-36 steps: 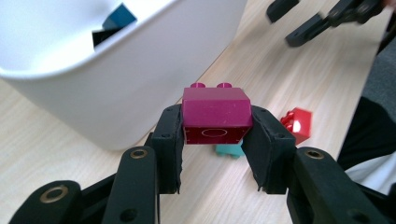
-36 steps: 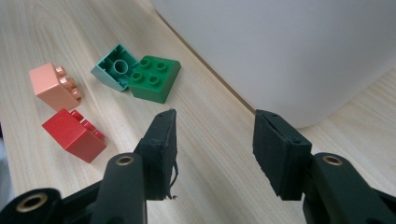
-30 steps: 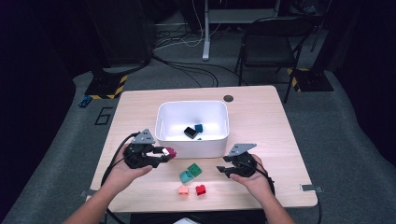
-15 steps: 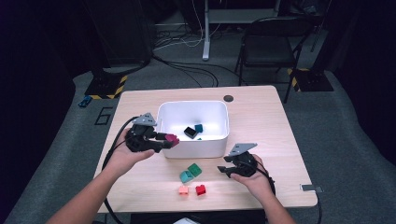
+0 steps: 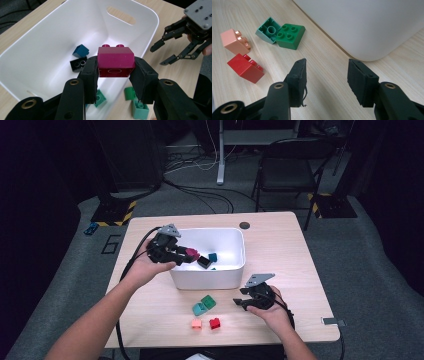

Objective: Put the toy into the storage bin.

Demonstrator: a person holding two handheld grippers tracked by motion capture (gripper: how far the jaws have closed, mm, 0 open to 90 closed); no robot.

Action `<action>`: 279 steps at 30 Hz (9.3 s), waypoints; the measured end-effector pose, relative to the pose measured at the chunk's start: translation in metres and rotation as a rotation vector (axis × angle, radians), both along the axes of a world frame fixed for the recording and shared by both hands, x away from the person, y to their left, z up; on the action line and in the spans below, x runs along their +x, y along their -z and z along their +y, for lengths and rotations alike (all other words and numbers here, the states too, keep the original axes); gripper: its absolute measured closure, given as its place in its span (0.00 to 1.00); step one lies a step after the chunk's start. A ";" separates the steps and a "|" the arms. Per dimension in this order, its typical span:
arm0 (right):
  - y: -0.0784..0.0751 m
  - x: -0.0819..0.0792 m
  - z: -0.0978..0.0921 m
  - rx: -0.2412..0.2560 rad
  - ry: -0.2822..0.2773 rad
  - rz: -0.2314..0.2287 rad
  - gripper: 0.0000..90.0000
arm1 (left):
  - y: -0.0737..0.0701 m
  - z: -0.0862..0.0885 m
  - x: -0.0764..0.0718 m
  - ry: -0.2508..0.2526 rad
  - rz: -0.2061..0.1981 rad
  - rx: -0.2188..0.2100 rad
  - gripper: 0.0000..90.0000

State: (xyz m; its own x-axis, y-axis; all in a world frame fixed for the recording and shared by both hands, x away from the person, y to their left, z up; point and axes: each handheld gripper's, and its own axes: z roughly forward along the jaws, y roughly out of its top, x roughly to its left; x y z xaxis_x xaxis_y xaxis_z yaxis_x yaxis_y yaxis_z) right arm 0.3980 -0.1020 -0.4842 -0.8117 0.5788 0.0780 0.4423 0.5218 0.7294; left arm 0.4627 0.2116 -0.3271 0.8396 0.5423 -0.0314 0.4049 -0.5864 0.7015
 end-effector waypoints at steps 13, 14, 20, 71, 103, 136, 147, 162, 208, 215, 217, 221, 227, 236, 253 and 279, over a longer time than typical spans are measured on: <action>0.002 0.001 -0.002 0.007 0.003 0.008 0.55 | 0.016 -0.031 0.039 -0.002 0.014 -0.019 0.65; 0.002 0.002 -0.002 0.007 0.000 0.005 0.55 | 0.018 -0.034 0.042 0.005 0.014 -0.020 0.65; 0.003 0.002 -0.001 0.003 -0.004 0.010 0.55 | 0.030 -0.046 0.057 0.017 0.020 -0.001 0.65; 0.007 0.004 -0.001 0.008 -0.009 0.019 0.54 | 0.007 -0.028 0.025 0.077 -0.053 -0.035 0.58; 0.008 0.003 0.000 0.004 0.001 0.022 0.54 | 0.048 0.006 -0.069 0.157 -0.053 -0.054 0.57; 0.010 0.004 0.001 -0.003 -0.003 0.026 0.54 | 0.152 -0.001 -0.076 0.103 0.083 -0.024 0.55; 0.010 0.004 0.001 -0.002 -0.004 0.028 0.54 | 0.167 -0.014 -0.074 0.111 0.106 0.014 0.54; 0.011 0.004 0.001 -0.004 -0.006 0.026 0.54 | 0.170 -0.015 -0.073 0.100 0.107 0.050 0.65; 0.013 0.005 0.001 -0.003 -0.006 0.035 0.54 | 0.039 0.007 -0.059 0.088 0.024 -0.041 0.65; 0.013 0.005 0.001 -0.004 -0.002 0.042 0.54 | 0.024 0.003 -0.046 0.090 0.027 -0.067 0.65; 0.013 0.005 0.001 -0.004 -0.004 0.038 0.54 | 0.021 0.002 -0.042 0.088 0.035 -0.078 0.65; 0.013 0.005 -0.001 0.001 0.002 0.040 0.54 | 0.014 -0.002 -0.032 0.094 0.035 -0.080 0.65; 0.013 0.006 -0.002 0.003 0.003 0.037 0.54 | 0.006 -0.007 -0.018 0.085 0.027 -0.087 0.65; 0.013 0.006 -0.002 0.003 0.002 0.038 0.54 | 0.006 -0.019 0.009 0.070 0.021 -0.083 0.65; 0.014 0.007 -0.004 0.008 0.004 0.039 0.54 | 0.032 -0.042 0.062 0.021 0.040 -0.052 0.65; 0.015 0.009 -0.004 0.010 -0.004 0.047 0.54 | 0.074 -0.072 0.095 -0.010 0.070 0.024 0.65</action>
